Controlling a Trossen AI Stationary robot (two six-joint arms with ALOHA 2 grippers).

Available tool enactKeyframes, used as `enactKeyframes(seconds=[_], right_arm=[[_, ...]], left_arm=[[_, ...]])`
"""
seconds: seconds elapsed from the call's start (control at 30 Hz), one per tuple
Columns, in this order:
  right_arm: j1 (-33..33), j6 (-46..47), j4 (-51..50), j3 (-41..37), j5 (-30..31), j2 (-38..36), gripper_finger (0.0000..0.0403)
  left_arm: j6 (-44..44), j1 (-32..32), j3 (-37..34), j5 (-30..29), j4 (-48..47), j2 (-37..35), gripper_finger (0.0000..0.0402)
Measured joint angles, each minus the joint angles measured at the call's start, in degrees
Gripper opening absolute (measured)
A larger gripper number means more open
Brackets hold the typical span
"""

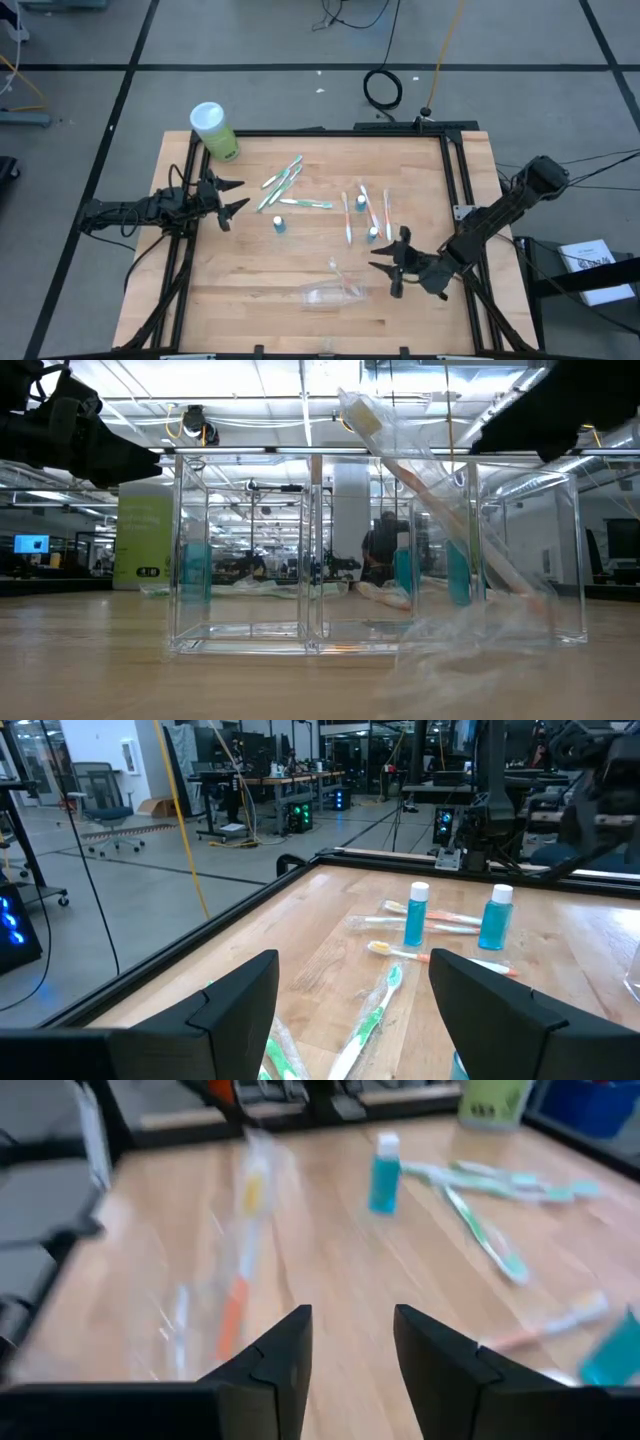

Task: Pick & Place toothbrushing station
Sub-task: Adjust the transparent organizer

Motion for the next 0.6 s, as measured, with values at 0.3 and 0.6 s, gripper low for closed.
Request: enactKeyframes(seconds=[0.3, 0.6], right_arm=[[-3.0, -2.1, 9.3, 0.0, -5.5, 12.8, 0.0128], [-3.4, -2.3, 12.5, 0.0, -10.7, 15.2, 0.0128]], left_arm=[[0.0, 0.0, 0.0, 0.0, 0.0, 0.0, 0.0269], [0.0, 0.0, 0.0, 0.0, 0.0, 0.0, 0.0269]])
